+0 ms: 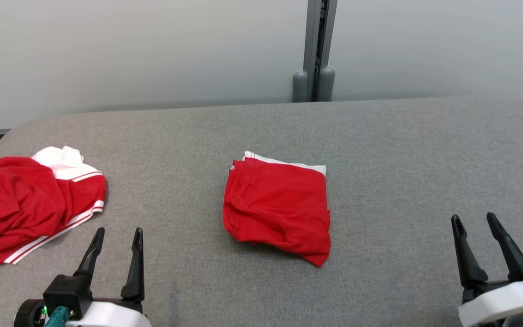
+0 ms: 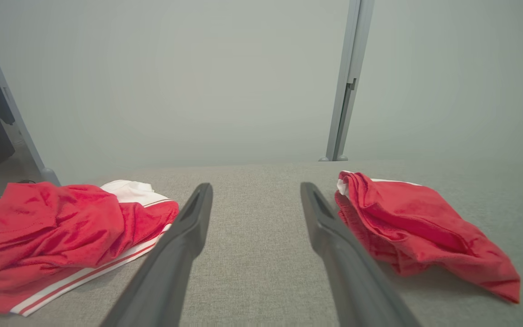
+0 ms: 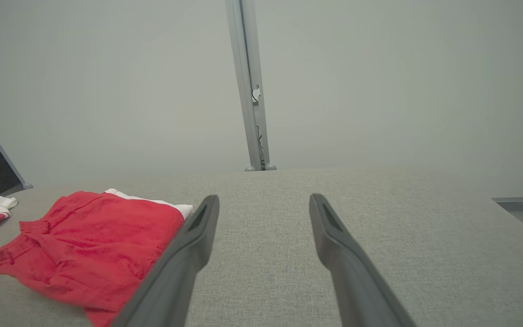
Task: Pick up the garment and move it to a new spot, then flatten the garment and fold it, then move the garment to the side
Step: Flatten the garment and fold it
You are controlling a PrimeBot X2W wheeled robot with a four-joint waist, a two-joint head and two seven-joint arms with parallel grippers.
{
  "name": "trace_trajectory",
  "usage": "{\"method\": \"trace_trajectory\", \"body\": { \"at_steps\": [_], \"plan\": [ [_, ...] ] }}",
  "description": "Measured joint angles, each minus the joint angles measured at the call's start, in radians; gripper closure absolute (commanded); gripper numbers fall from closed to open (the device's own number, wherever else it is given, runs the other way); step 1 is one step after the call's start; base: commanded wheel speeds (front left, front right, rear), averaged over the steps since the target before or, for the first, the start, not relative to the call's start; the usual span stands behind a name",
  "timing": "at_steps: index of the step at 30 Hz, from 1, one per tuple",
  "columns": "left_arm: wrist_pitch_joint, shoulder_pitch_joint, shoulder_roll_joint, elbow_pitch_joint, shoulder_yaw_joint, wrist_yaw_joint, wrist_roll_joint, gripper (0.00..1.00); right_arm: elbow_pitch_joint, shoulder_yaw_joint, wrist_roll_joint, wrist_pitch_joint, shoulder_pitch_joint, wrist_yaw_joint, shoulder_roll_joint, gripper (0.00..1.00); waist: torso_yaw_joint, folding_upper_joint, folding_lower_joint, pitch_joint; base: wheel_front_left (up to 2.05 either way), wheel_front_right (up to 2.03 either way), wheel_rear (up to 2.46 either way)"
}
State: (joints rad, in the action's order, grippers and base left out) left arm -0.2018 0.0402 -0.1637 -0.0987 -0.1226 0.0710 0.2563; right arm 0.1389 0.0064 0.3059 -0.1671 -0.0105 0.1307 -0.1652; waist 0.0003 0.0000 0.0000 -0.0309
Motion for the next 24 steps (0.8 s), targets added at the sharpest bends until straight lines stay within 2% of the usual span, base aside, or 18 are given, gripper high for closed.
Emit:
{"method": "trace_trajectory", "body": {
  "at_steps": [7,24],
  "plan": [
    [0.021,0.038,-0.008,0.015,-0.007,0.003,0.002,0.00,-0.050,-0.017,-0.014,0.037,0.063,0.000,0.002,0.00,-0.001,0.0000,0.0000,0.038,0.00,0.00,0.00],
    [0.027,0.039,-0.017,0.017,-0.014,0.009,0.019,0.00,-0.091,-0.037,-0.032,0.061,0.082,0.000,0.011,0.00,0.000,0.0000,0.0000,0.035,0.00,0.00,0.00]
  ]
}}
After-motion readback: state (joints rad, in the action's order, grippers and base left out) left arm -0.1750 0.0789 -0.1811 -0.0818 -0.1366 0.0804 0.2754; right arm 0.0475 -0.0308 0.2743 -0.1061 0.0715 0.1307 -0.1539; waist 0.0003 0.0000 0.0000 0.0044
